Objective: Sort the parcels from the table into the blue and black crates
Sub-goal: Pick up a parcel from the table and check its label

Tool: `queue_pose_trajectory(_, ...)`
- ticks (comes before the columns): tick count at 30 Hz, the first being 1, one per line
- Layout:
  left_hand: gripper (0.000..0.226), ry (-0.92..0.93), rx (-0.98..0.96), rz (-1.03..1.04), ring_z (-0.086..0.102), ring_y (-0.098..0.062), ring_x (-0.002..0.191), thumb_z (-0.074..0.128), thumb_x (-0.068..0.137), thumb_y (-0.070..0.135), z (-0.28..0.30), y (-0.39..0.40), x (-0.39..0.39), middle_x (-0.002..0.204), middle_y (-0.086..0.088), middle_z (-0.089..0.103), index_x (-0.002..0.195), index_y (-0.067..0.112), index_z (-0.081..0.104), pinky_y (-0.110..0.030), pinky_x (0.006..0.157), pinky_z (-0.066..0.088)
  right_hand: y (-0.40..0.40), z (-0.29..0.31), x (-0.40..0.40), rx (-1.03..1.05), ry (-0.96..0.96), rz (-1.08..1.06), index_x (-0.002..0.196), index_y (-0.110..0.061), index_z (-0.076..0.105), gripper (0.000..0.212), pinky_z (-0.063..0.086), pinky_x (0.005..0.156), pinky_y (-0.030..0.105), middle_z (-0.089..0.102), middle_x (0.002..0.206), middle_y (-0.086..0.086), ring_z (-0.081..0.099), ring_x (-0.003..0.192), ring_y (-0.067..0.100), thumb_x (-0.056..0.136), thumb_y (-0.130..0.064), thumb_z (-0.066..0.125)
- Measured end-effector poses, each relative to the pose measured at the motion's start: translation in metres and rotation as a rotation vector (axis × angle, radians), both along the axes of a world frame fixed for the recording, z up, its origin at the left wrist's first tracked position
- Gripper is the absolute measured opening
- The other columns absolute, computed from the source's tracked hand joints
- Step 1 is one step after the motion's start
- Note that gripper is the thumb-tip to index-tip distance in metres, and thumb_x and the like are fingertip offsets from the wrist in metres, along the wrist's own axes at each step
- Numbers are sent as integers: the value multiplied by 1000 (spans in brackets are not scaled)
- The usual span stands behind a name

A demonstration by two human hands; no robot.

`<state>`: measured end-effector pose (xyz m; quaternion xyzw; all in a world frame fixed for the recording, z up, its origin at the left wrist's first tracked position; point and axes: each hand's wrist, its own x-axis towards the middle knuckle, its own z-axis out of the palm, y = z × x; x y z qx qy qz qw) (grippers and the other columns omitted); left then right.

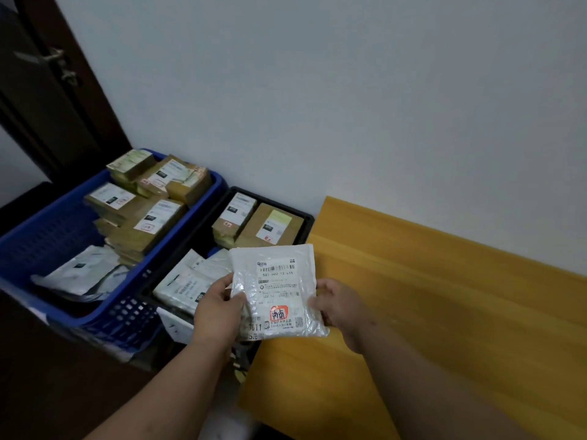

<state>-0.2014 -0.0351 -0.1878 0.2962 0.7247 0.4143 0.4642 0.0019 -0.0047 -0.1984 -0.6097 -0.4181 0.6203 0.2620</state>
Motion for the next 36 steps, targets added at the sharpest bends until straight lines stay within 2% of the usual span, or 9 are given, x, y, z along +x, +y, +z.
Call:
queue_pose_trajectory(4, 37, 13, -31, -6, 66, -19, 92, 51, 97, 9, -6, 3, -74, 107, -1, 68, 129, 28, 57, -34, 69, 56, 4, -11, -76, 15, -34, 6, 107, -13, 63, 19, 58, 85, 52, 72, 102, 11, 72, 92, 30, 89, -5, 64)
queue_pose_trajectory(9, 37, 23, -102, -4, 66, -14, 83, 51, 97, 9, -14, 4, -143, 98, 1, 67, 128, 29, 57, -25, 55, 50, 7, -22, -147, 3, -82, 39, 109, -14, 62, 18, 60, 73, 40, 71, 100, 10, 72, 86, 24, 91, -9, 64)
queue_pose_trajectory(14, 50, -10, -173, -28, 72, -29, 79, 49, 92, 4, -14, 15, -185, 91, -5, 73, 133, 33, 55, -36, 57, 57, 34, -16, -188, 23, -188, 126, 108, -18, 64, 17, 59, 82, 41, 70, 103, 6, 70, 90, 23, 91, -13, 63)
queue_pose_trajectory(17, 61, -23, -188, 3, 71, -24, 79, 45, 88, -3, -11, 28, -204, 96, 0, 70, 137, 33, 52, -31, 55, 56, 60, -13, -211, 33, -176, 211, 118, -10, 63, 28, 59, 85, 41, 70, 108, 8, 71, 94, 23, 90, -10, 62)
queue_pose_trajectory(22, 66, 23, -212, 85, 65, -17, 77, 47, 91, -6, -4, 41, -232, 97, -1, 66, 144, 33, 43, -26, 50, 51, 86, -11, -247, -11, -123, 324, 129, -7, 57, 46, 55, 66, 30, 69, 103, 11, 71, 88, 24, 84, 3, 62)
queue_pose_trajectory(25, 77, 116, -217, 119, 54, -7, 72, 54, 87, -8, -5, 47, -252, 119, -5, 61, 151, 25, 30, -21, 51, 44, 93, -14, -272, 51, -218, 433, 140, -16, 45, 62, 52, 71, 30, 64, 94, 3, 66, 89, 20, 83, 0, 64)
queue_pose_trajectory(27, 78, 159, -223, 152, 54, -12, 77, 58, 84, -8, -12, 54, -270, 130, -8, 56, 150, 22, 28, -27, 62, 48, 97, -18, -291, 99, -278, 487, 144, -26, 32, 71, 50, 76, 31, 59, 96, -1, 62, 90, 18, 84, -4, 63)
queue_pose_trajectory(32, 45, 211, -238, 202, 63, -29, 80, 49, 90, 3, -35, 83, -340, 95, -1, 53, 125, 25, 35, -44, 68, 59, 118, -29, -364, 168, -359, 588, 132, -29, 38, 52, 43, 70, 26, 54, 92, -2, 55, 87, 17, 86, -13, 57)
queue_pose_trajectory(36, 21, 412, -242, 55, 60, -22, 85, 49, 92, 6, -49, 114, -425, 104, -8, 59, 106, 21, 51, -35, 77, 52, 134, -40, -447, 150, -371, 582, 123, -26, 50, 38, 40, 77, 21, 54, 110, -1, 54, 99, 16, 88, -15, 57)
